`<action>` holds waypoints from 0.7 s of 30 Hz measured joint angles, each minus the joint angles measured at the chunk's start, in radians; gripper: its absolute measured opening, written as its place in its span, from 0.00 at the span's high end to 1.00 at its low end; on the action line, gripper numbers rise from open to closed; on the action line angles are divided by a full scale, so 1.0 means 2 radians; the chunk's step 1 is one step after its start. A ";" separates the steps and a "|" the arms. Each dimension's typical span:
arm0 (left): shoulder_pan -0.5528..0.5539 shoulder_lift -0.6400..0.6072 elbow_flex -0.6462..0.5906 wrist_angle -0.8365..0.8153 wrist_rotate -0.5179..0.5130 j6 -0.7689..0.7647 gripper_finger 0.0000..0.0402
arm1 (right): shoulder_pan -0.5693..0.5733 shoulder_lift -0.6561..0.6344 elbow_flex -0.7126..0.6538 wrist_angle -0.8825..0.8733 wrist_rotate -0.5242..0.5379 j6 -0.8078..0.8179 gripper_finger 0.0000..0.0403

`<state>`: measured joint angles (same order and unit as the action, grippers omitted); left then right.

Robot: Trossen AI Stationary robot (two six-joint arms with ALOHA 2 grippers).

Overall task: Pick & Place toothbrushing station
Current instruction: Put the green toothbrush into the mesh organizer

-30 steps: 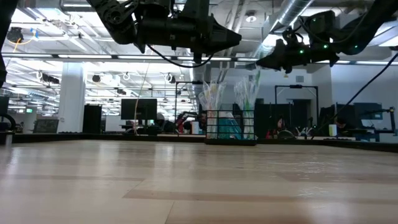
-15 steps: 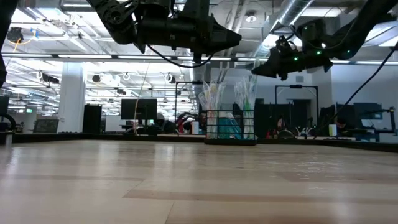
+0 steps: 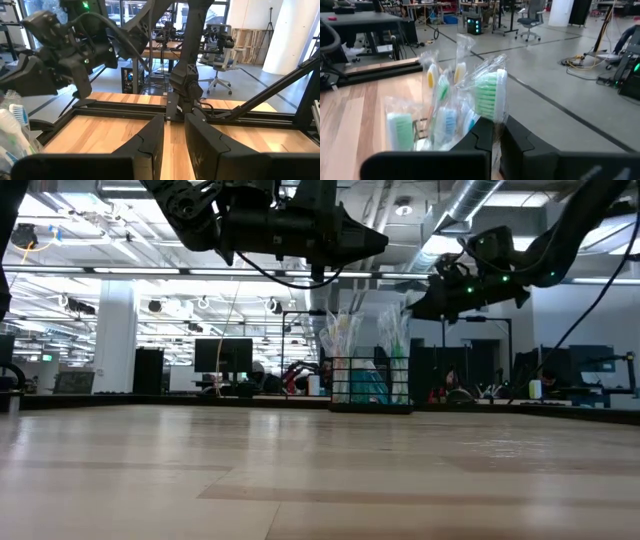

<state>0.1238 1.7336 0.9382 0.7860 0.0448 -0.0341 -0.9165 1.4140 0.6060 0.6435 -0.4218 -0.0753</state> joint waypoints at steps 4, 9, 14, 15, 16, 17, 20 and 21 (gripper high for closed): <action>0.000 0.000 0.000 0.000 0.000 0.000 0.82 | 0.001 0.014 0.000 0.003 0.000 -0.002 0.97; 0.000 0.000 0.000 0.000 0.000 0.000 0.82 | 0.001 0.031 0.000 0.007 -0.005 -0.002 0.98; 0.000 0.000 0.000 0.000 0.000 0.000 0.82 | 0.001 0.048 0.000 0.024 -0.013 0.007 0.97; 0.000 0.000 0.000 0.000 0.000 0.000 0.82 | 0.001 0.049 0.000 0.024 -0.014 0.010 0.97; 0.000 0.000 0.000 0.000 0.000 0.000 0.82 | 0.000 0.050 0.000 0.022 -0.014 0.010 0.96; 0.000 0.000 0.000 0.000 0.000 0.000 0.82 | 0.000 0.050 0.000 0.021 -0.014 0.010 0.96; 0.000 0.000 0.000 0.000 0.000 0.000 0.82 | 0.000 0.050 0.000 0.020 -0.019 0.011 0.96; 0.000 0.000 0.000 0.000 0.000 0.000 0.82 | 0.000 0.050 0.000 0.020 -0.022 0.011 0.96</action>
<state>0.1238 1.7336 0.9382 0.7856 0.0454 -0.0341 -0.9165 1.5131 0.6060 0.6827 -0.4656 -0.0537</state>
